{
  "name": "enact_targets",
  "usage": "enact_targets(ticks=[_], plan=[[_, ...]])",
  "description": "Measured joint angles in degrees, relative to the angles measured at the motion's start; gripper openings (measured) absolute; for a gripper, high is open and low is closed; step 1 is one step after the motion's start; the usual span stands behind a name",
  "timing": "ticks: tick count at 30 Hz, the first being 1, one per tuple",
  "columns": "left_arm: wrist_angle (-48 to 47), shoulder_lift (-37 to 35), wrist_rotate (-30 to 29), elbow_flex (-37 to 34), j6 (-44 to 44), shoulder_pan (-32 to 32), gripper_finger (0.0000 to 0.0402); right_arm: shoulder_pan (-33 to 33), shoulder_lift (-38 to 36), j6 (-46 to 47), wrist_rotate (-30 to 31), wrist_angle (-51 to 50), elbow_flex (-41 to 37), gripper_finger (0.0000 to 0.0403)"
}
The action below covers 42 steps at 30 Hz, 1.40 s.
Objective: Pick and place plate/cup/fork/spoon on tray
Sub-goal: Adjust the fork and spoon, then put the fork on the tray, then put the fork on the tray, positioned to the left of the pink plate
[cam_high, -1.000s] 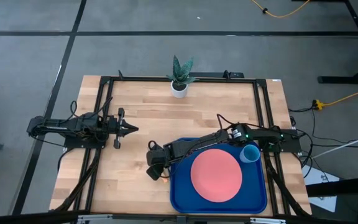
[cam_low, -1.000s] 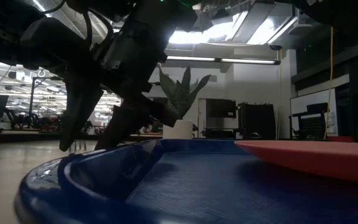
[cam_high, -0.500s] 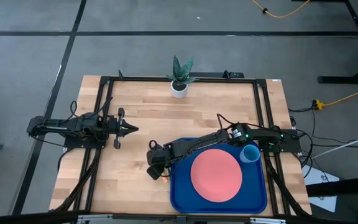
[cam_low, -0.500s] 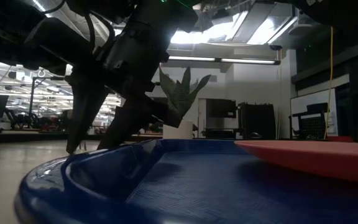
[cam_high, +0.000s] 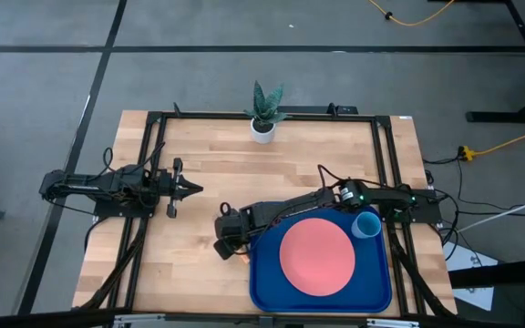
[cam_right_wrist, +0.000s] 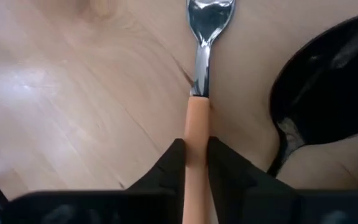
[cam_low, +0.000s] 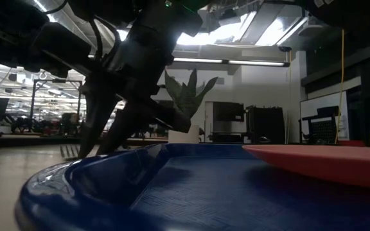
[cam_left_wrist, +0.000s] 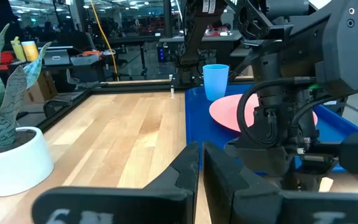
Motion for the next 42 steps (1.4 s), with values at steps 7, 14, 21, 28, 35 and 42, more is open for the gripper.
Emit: enact_targets(ticks=[7,14,21,28,35,42], plan=[[0.01,0.00,0.00,0.00,0.02,-0.01,0.0014,0.02,0.13,-1.74,2.76,-0.55,4.49,0.0047],[-0.01,-0.02,0.00,0.00,0.02,0.00,0.0014,0.76,-1.11,3.92,7.81,-8.71,9.32,0.0045],[0.02,-0.02,0.00,0.00,0.00,-0.01,0.0014,6.46,-3.25,20.62,13.59,-17.64,9.87,0.0033],[0.02,-0.02,0.00,0.00,0.01,0.00,0.0014,11.10,-3.87,31.04,17.79,-20.36,9.88,0.0005],[0.02,-0.02,0.02,0.00,0.02,0.00,0.0014,9.90,-3.87,25.55,18.30,-17.40,9.88,0.0024],[-0.01,-0.02,0.02,0.00,0.01,0.00,0.0014,7.38,-2.92,13.35,17.59,-6.86,9.58,0.0045]])
